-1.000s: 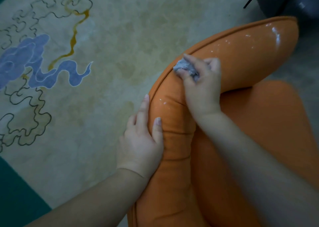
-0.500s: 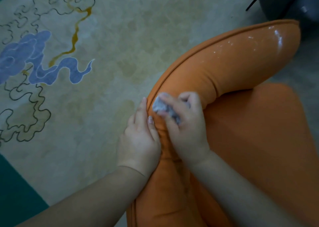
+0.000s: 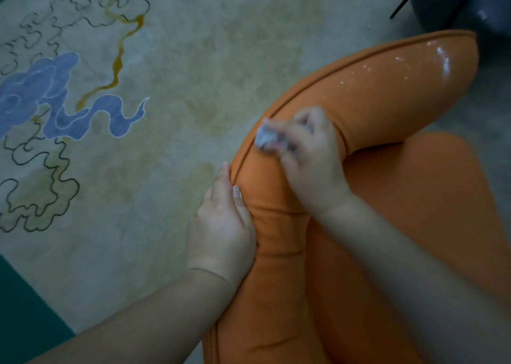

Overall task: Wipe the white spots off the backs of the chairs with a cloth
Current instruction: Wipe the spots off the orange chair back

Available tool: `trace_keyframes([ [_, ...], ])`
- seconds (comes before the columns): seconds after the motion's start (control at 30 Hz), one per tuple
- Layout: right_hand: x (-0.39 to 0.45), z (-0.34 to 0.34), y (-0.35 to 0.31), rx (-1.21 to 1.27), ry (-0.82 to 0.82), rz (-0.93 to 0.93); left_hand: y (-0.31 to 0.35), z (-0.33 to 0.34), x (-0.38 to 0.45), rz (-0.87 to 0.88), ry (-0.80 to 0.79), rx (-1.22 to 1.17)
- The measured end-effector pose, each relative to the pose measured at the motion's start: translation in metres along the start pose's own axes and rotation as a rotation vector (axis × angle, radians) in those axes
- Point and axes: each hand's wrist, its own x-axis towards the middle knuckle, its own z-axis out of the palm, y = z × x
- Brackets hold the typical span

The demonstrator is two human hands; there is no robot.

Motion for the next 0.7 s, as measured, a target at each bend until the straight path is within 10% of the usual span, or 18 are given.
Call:
trace_keyframes([
  [0.7, -0.022, 0.003, -0.003, -0.007, 0.054, 0.022, -0.004, 0.001, 0.000, 0.029, 0.017, -0.044],
])
